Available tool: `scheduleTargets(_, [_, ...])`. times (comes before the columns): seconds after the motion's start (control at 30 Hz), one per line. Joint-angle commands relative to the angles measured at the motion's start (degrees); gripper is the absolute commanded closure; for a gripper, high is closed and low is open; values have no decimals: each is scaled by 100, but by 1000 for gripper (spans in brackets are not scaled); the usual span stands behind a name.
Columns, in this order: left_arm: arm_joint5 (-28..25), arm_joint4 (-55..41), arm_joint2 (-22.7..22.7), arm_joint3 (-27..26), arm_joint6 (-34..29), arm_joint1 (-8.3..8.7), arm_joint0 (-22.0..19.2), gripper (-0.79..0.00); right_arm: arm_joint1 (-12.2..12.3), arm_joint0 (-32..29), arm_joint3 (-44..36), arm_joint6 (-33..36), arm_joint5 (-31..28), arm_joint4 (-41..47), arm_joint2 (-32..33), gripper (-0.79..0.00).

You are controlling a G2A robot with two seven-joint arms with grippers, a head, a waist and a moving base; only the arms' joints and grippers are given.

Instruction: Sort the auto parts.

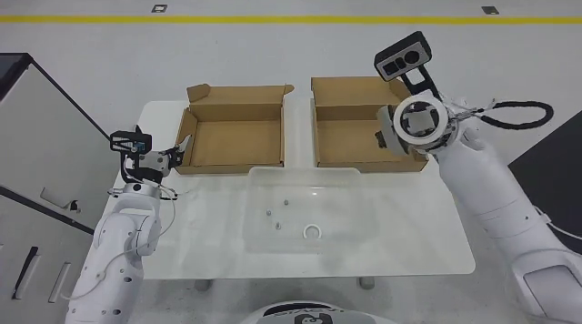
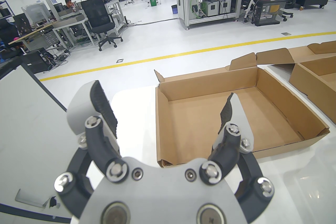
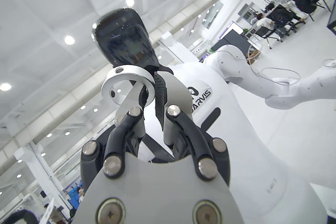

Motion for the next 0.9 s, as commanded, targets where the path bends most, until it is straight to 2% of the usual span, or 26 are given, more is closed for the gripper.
scheduleTargets(0.0, [0, 0, 0, 0, 0, 0, 0, -785, -39, -27, 39, -64, 70, 204, -11, 0])
scheduleTargets(0.43, [0, 0, 0, 0, 0, 0, 0, -785, -372, -184, 187, 50, 328, 1474, -156, 0])
scheduleTargets(0.87, [0, 0, 0, 0, 0, 0, 0, -785, -404, -226, 223, -241, 38, -343, 289, 0])
